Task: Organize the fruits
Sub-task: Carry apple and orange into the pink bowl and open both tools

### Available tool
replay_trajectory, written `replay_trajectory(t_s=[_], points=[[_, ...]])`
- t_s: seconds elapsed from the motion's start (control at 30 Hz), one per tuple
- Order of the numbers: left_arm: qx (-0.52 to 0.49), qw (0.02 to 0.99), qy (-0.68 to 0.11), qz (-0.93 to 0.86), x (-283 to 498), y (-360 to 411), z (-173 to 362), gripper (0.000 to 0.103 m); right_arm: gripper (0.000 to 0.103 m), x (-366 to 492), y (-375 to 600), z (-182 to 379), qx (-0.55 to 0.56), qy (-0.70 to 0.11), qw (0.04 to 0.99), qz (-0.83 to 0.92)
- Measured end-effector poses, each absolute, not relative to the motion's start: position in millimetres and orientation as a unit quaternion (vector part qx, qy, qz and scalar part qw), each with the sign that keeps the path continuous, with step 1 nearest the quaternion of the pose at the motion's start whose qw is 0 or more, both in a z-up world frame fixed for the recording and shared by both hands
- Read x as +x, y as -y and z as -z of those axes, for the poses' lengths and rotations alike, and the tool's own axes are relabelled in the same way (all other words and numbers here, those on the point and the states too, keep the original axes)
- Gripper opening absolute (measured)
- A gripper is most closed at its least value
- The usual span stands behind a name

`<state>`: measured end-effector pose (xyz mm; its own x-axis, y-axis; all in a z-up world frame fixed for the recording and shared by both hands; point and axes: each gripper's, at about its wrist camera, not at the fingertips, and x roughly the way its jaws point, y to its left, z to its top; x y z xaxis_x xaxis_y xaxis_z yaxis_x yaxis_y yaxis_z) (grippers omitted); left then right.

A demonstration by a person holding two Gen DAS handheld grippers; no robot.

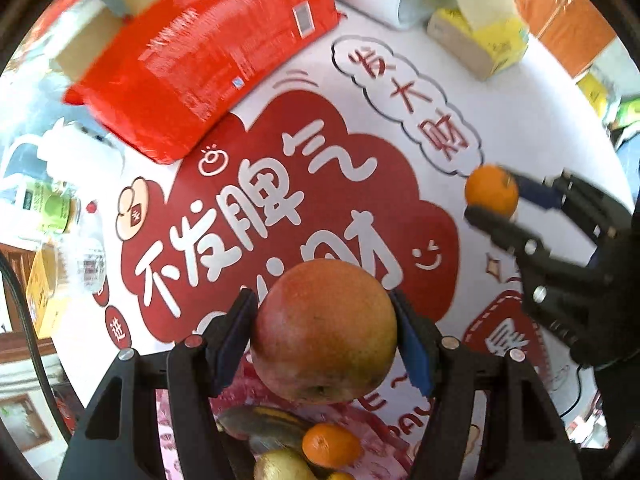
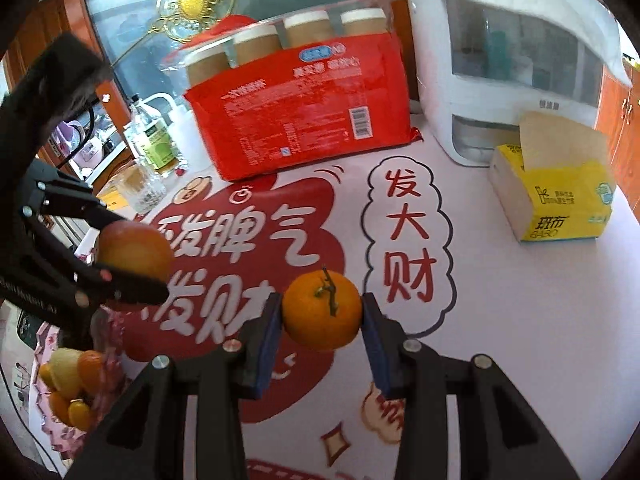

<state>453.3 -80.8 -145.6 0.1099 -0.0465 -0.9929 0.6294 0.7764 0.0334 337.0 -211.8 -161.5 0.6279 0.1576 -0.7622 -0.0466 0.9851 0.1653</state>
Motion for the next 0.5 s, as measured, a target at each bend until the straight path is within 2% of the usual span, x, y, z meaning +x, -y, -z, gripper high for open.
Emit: replay_trajectory(t_s=[0.2,0.5], points=[[0.189,0.734,-0.614,0.218,431,54,114,0.065,0.039,314,186,142,0.074,-0.424,0.899,-0.074],[0.137,0.750,-0.620,0.183,387,-6,101,0.065,0.039,281,131,118,0.070,-0.417,0.901,-0.102]])
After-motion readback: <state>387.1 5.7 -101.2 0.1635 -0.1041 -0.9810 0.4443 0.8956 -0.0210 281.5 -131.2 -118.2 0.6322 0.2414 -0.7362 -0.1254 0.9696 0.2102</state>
